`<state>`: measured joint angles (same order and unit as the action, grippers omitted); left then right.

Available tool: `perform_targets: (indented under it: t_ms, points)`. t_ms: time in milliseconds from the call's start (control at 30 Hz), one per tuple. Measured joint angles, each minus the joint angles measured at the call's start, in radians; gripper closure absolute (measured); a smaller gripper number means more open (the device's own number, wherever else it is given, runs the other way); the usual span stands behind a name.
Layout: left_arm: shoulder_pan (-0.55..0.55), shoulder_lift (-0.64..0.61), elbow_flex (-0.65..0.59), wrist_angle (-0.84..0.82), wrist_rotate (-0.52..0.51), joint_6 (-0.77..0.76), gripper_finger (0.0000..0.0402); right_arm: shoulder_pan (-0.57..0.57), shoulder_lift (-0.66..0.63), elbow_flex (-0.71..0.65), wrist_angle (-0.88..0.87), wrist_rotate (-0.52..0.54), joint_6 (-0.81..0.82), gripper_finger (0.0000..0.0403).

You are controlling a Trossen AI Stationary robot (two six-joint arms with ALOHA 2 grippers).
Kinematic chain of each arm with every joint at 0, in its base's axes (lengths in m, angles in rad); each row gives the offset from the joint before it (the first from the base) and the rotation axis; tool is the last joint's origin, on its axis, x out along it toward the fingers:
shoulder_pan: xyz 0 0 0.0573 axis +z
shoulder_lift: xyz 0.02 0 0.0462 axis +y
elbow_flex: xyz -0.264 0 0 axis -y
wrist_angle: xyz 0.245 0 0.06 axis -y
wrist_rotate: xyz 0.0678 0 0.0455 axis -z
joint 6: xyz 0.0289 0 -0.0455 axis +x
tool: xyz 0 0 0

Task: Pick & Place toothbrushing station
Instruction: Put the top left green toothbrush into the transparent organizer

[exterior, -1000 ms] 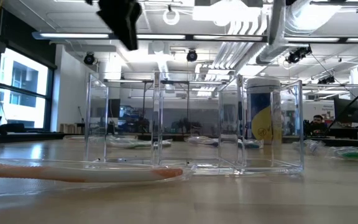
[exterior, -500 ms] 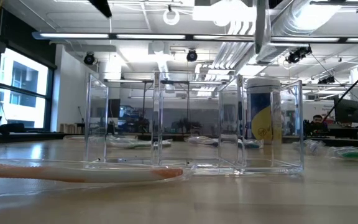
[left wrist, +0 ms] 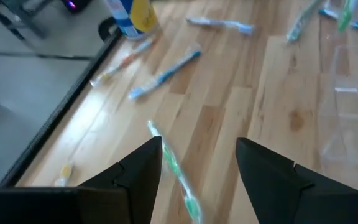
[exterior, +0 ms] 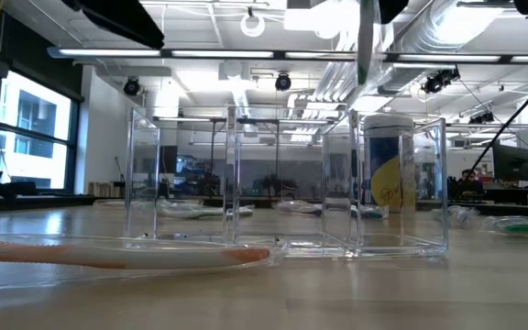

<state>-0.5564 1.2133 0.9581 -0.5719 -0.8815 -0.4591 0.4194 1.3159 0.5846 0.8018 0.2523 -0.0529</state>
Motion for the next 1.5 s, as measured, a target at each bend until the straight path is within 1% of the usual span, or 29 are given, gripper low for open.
perform_targets:
  t_ms: [67, 233, 467, 633, 767, 867, 1133, 1267, 1433, 1500]
  points:
    - [0.0, 0.0, -0.003, 0.042, -0.02, 0.012, 0.0199, -0.002, 0.0, 0.0, -0.002, 0.001, 0.002, 0.0396]
    - [0.0, 0.0, -0.003, 0.118, -0.031, 0.062, 0.0199, 0.009, 0.0, 0.0, 0.003, 0.002, 0.019, 0.0396]
    - [0.0, 0.0, -0.003, 0.121, -0.039, 0.072, 0.0199, 0.045, 0.001, 0.0, 0.003, 0.002, 0.03, 0.0396]
    - [0.0, 0.0, -0.003, 0.122, -0.054, 0.07, 0.0199, 0.046, 0.07, 0.0, 0.044, -0.001, 0.034, 0.0396]
    - [0.0, 0.0, -0.003, 0.13, -0.054, 0.07, 0.0199, 0.03, 0.144, 0.0, 0.126, -0.065, 0.033, 0.0396]
    - [0.0, 0.006, -0.003, 0.13, -0.058, 0.066, 0.0199, 0.03, 0.158, 0.0, 0.156, -0.106, 0.028, 0.0396]
    - [0.0, 0.047, -0.004, 0.129, -0.056, 0.066, 0.0199, 0.023, 0.16, 0.0, 0.126, -0.102, 0.024, 0.0396]
    - [0.0, 0.07, -0.004, 0.129, -0.056, 0.062, 0.0199, 0.013, 0.192, 0.0, 0.124, -0.106, 0.024, 0.0396]
    - [0.0, 0.076, -0.004, 0.133, -0.056, 0.061, 0.0199, -0.006, 0.237, 0.0, 0.137, -0.142, 0.065, 0.0396]
    - [0.0, 0.076, -0.004, 0.135, -0.056, 0.062, 0.0199, -0.016, 0.251, 0.0, 0.174, -0.183, 0.063, 0.0396]
